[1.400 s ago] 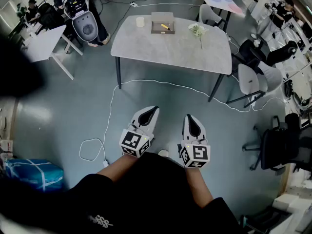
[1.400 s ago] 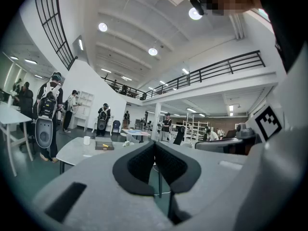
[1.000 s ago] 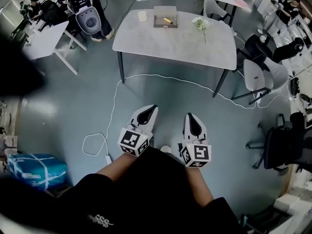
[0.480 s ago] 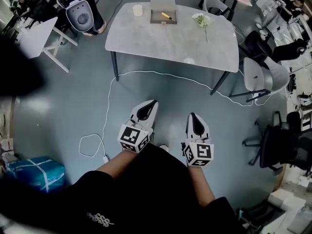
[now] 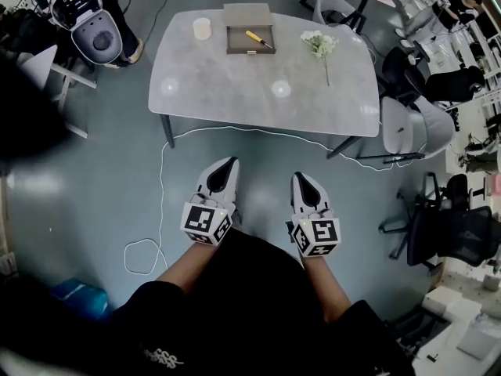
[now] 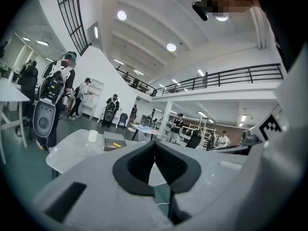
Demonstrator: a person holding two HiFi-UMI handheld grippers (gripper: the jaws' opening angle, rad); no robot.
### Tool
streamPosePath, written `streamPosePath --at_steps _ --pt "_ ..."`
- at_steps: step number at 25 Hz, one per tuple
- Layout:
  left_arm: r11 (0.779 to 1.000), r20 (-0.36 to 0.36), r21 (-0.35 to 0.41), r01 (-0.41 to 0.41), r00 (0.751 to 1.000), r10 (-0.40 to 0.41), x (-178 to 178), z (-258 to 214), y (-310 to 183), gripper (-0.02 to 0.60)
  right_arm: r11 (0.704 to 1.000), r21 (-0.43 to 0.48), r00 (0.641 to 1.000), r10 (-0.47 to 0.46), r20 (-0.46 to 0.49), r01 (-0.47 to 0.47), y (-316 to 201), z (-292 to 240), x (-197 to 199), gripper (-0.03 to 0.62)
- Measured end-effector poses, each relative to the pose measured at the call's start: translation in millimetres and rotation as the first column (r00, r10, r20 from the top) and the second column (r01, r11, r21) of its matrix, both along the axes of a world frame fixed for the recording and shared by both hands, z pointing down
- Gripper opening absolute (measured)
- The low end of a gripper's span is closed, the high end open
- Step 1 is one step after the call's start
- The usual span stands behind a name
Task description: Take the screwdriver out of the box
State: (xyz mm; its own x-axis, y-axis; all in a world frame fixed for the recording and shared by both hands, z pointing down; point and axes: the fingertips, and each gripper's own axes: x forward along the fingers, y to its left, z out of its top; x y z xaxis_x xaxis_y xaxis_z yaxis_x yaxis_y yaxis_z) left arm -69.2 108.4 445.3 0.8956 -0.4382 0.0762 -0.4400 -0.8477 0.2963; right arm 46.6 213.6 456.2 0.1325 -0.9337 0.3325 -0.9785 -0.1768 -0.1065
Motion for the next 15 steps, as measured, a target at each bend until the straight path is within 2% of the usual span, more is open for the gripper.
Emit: streamPosePath --at_steps 7,15 --pt "1.000 0.009 0.020 -0.013 1.000 0.013 1 -8 -95 0.015 0.999 0.046 1.000 0.000 0.016 -0.001 -96 -20 2 0.014" --pt "0.998 0.020 0.009 -0.057 0.998 0.057 13 -11 -121 0.015 0.999 0.020 0.999 0.050 0.006 -0.050 -130 -21 20 0.014"
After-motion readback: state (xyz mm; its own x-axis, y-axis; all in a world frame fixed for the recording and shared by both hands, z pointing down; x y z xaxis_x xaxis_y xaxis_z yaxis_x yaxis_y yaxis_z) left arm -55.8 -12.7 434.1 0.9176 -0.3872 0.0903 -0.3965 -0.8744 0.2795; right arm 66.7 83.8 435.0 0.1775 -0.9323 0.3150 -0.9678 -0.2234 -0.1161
